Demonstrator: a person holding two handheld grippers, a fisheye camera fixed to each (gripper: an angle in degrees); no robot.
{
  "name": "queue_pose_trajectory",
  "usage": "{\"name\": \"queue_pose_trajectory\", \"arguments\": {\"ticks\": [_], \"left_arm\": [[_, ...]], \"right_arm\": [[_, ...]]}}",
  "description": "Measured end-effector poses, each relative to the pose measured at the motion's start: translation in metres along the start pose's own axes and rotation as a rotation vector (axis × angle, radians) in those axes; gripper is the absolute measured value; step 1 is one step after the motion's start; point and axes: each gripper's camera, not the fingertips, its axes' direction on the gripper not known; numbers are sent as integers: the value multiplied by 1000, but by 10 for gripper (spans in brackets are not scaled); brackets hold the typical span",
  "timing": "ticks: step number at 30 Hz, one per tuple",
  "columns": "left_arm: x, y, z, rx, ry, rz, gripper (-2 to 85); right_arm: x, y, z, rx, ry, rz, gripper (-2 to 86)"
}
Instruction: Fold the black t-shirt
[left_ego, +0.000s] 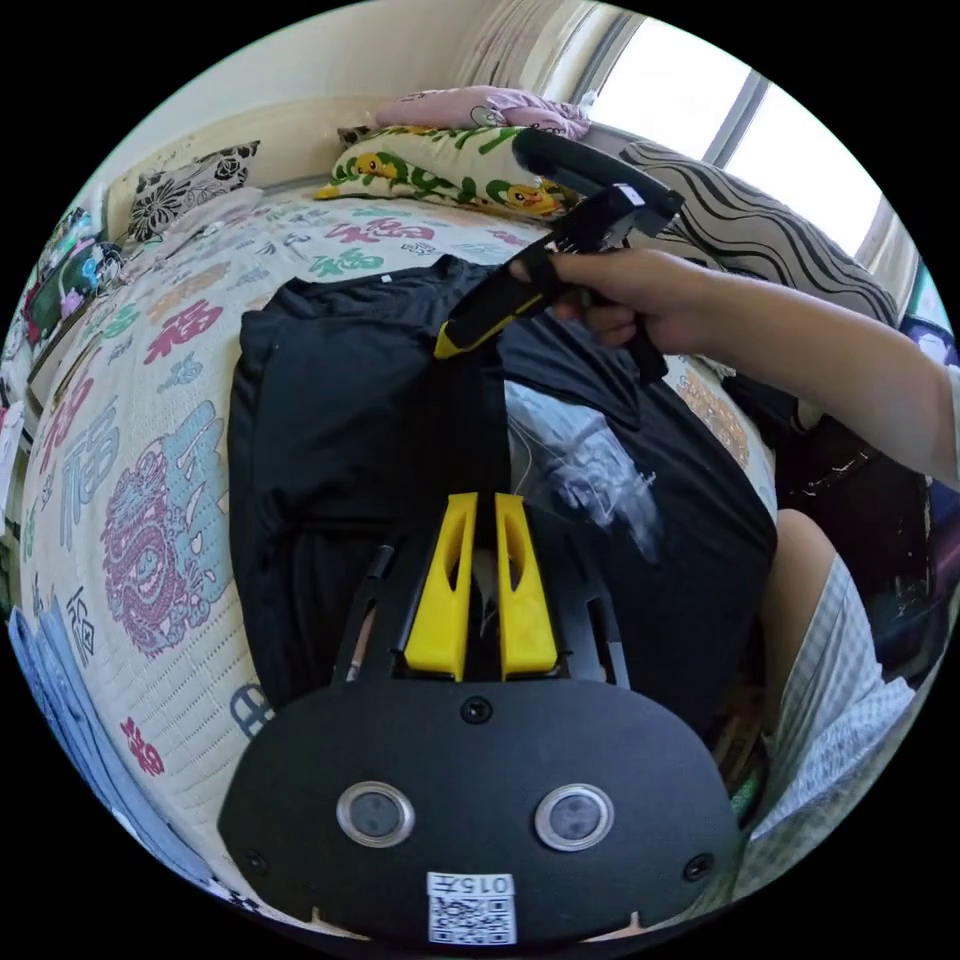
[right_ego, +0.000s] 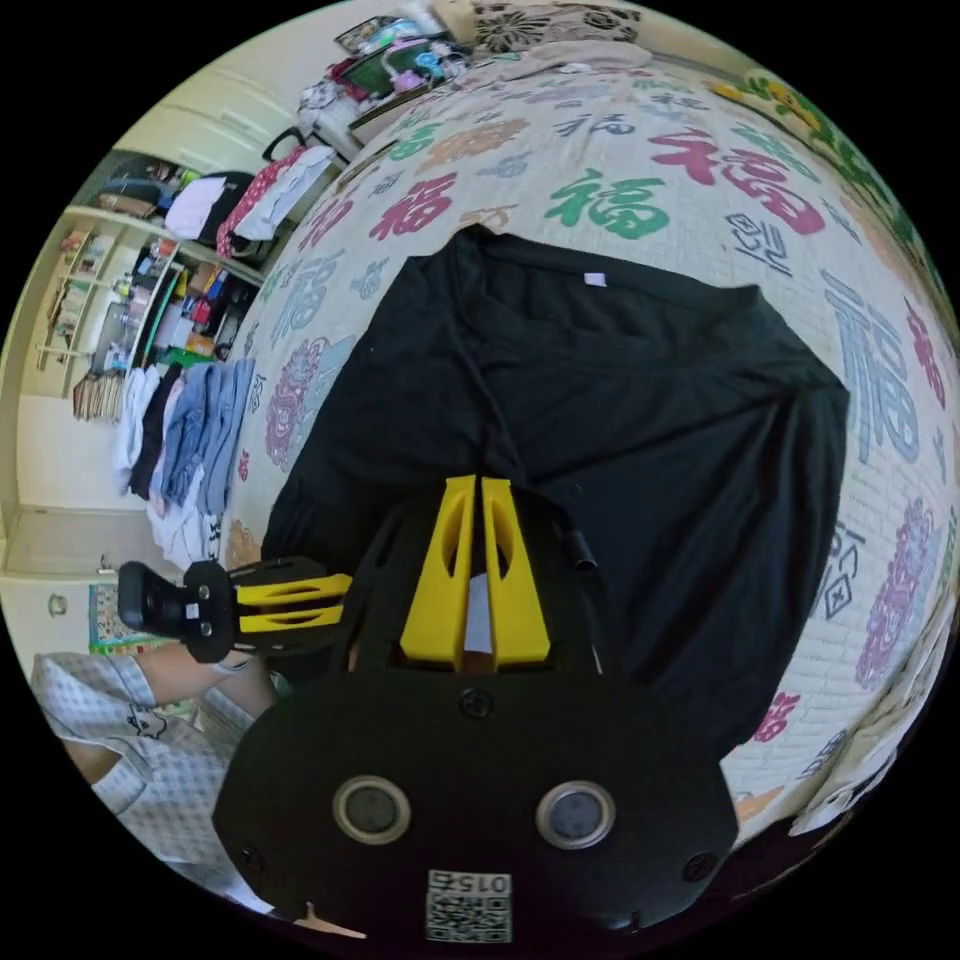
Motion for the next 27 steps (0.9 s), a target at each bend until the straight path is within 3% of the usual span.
{"name": "queue_pose_trajectory", "arguments": {"ticks": [5,7,10,17,21,23,27], "left_arm": [[-8,-10,-9,29,7,-45,22],[-10,-16,-10,76,-31,-65,20],[-11,-33,15,-27,-23,-50,14],[-22,-52,12,-46,-32,-3,27],[-58,-49,-36,158,-127,-125,41],[-93,-56,-33,118,-178,-231,59],[-114,-72,-4,-11,-196,-243,62]], "right_arm": [[0,3,-28,-13,166,-46,88],[-5,-4,-22,-90,124,-71,85],[-24,-11,-16,-133,309,-138,26],[-20,-13,-47,-63,210,-71,30],[-48,-25,-79,92,212,-169,77],[-68,-51,-71,42,153,-223,89],[-97,-90,-46,2,175,-226,74]]}}
